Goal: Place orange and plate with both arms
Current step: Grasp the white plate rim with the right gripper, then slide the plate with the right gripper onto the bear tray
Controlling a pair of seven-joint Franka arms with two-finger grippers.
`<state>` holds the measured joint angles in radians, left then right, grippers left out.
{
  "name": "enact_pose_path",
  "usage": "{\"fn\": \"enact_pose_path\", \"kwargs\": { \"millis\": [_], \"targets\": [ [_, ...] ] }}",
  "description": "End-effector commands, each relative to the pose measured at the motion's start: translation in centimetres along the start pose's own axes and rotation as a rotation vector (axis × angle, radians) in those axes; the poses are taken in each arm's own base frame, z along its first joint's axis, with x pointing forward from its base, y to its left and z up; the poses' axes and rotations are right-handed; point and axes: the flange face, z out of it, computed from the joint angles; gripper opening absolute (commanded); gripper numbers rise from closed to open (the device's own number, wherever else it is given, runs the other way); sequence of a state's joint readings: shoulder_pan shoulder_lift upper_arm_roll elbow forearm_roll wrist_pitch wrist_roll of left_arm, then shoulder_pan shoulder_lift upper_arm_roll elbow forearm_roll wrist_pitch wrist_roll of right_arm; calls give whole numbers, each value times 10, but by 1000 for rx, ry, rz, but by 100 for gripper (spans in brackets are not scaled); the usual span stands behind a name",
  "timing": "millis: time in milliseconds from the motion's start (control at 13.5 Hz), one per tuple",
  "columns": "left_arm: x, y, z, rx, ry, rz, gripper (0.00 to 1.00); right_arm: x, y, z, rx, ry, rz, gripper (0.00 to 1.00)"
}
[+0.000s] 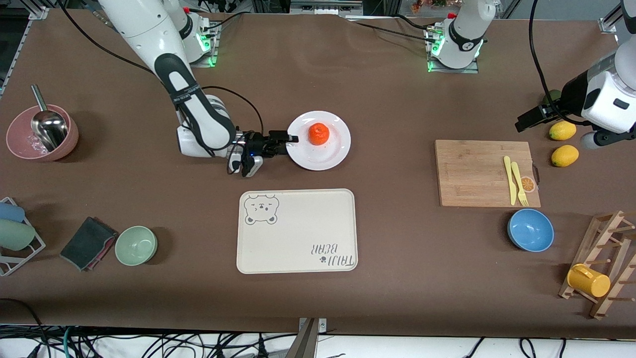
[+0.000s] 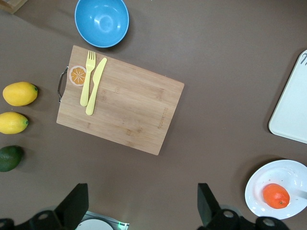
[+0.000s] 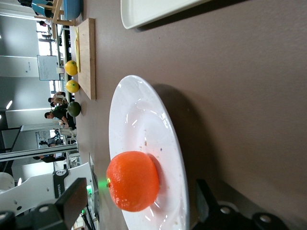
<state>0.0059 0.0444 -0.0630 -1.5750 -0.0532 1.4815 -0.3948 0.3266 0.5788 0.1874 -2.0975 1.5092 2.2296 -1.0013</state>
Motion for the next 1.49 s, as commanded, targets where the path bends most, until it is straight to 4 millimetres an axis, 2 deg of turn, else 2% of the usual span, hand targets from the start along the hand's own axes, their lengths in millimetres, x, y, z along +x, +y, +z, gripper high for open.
{"fn": "enact_pose_path", "kwargs": {
  "millis": [0,74,446,595,818,1041,1115,1189,1338,1412],
  "targets": [
    [-2,2,-3,-17,-7,24,100,0,-6,1,-2,22,-15,88],
    [-2,2,-3,-17,-7,24,100,-1,-5,2,-4,21,-14,79],
    [-2,1,-3,-15,-13,24,100,-5,4,7,-12,12,-6,74],
    [-3,1,-2,-14,-16,23,100,-7,8,11,-18,6,0,65],
    [-3,1,-2,-14,-16,23,100,-8,12,12,-25,6,-9,42],
    [-5,1,-5,-15,-11,24,100,-12,23,18,-41,-1,-27,35],
    [-7,8,-4,-9,-11,37,100,-12,24,18,-41,-2,-37,32],
    [-11,15,-4,2,-6,53,100,-12,24,19,-41,-3,-40,27],
    [-10,14,-4,9,-3,51,100,-12,24,19,-41,-3,-40,17],
    [-10,13,-5,9,-2,51,100,-12,25,17,-42,0,-39,9]
  ]
}}
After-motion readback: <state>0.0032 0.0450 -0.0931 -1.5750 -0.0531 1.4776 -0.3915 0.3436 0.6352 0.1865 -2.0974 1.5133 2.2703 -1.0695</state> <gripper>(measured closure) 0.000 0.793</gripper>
